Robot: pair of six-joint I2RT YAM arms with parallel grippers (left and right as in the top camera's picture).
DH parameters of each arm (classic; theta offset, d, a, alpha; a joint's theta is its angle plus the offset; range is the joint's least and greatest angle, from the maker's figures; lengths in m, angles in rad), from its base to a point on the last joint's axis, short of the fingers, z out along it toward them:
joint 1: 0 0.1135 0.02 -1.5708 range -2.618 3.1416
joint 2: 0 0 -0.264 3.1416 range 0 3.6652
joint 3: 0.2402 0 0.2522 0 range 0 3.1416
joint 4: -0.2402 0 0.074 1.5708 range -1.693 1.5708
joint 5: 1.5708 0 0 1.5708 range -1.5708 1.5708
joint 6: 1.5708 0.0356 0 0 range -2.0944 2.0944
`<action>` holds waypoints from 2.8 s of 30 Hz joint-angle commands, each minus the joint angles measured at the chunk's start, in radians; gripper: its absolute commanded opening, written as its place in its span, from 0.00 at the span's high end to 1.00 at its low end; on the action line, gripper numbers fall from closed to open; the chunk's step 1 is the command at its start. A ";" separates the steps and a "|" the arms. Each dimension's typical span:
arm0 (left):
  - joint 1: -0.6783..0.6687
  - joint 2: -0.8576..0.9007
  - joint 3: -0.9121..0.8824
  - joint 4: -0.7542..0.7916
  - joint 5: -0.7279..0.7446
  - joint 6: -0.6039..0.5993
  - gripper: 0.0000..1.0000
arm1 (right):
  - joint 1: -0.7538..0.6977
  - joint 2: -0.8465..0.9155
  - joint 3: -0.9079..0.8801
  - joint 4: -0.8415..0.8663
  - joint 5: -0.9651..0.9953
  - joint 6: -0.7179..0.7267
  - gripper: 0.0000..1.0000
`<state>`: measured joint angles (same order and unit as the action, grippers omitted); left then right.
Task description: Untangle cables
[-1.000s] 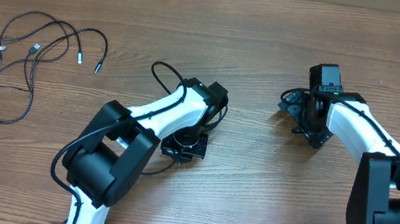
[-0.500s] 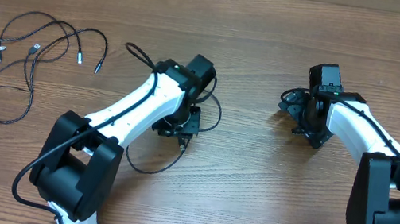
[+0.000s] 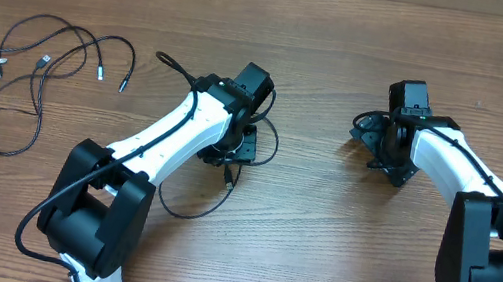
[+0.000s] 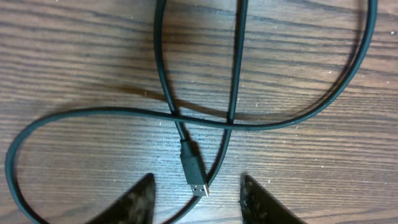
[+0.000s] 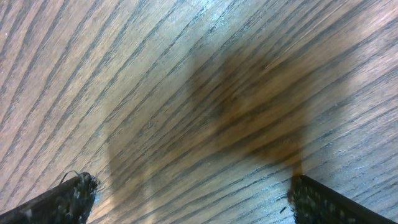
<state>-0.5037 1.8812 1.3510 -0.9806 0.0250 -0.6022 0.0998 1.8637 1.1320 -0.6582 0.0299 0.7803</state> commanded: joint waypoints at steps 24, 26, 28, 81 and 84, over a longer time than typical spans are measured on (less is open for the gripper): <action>-0.001 0.012 0.005 0.068 -0.092 -0.076 0.54 | -0.001 0.027 -0.020 -0.002 -0.002 -0.003 0.00; -0.001 0.012 0.005 0.075 -0.092 -0.076 0.53 | -0.001 0.027 -0.020 -0.002 -0.002 -0.003 0.00; -0.001 0.012 0.005 0.081 -0.097 -0.076 0.54 | -0.001 0.027 -0.020 -0.002 -0.002 -0.003 0.00; 0.000 0.012 -0.217 0.391 -0.141 -0.087 0.52 | -0.001 0.027 -0.020 -0.002 -0.002 -0.003 0.00; 0.000 0.012 -0.217 0.391 -0.140 -0.087 0.52 | -0.001 0.027 -0.020 -0.002 -0.002 -0.003 0.00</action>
<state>-0.5037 1.8816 1.1450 -0.5926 -0.1020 -0.6815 0.0998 1.8637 1.1320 -0.6590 0.0299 0.7807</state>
